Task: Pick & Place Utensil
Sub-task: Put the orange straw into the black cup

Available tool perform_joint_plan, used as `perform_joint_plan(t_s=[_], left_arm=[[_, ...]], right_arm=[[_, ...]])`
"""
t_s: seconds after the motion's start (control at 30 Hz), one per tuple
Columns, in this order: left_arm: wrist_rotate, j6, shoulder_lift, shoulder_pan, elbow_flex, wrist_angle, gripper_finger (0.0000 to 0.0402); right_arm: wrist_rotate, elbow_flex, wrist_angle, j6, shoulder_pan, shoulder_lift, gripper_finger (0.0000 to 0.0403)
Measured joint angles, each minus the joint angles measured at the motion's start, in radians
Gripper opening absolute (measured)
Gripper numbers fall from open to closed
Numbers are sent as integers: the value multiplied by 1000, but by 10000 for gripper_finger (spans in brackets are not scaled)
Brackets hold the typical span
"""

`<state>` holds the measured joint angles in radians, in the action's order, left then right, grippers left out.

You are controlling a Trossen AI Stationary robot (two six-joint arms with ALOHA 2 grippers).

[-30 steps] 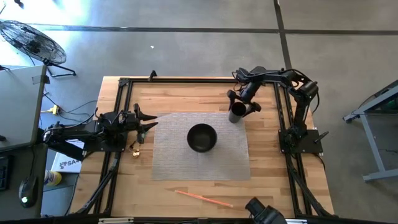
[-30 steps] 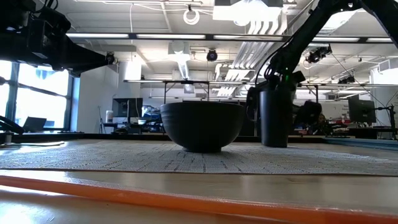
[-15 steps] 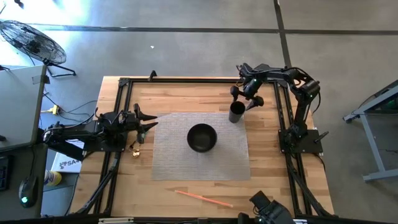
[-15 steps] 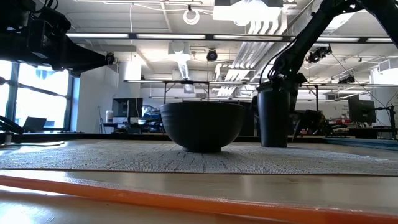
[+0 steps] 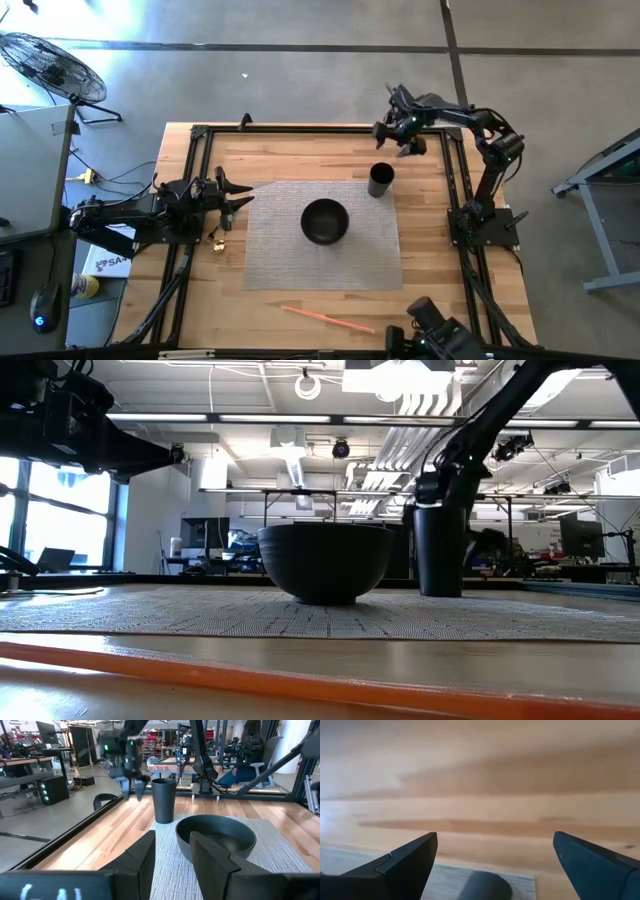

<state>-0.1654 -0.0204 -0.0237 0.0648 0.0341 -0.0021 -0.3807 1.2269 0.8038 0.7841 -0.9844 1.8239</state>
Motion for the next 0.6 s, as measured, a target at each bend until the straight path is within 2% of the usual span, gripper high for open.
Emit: perform_joint_plan(t_s=[0.3,0.43,0.6], left_arm=[[0,0,0,0,0,0,120],[0,0,0,0,0,0,120],[0,0,0,0,0,0,120]], right_arm=[[223,146,-2,-103,51,-149,392],[329,184,-11,-196,144,-235,392],[431,187,-24,-308,336,-329,392]])
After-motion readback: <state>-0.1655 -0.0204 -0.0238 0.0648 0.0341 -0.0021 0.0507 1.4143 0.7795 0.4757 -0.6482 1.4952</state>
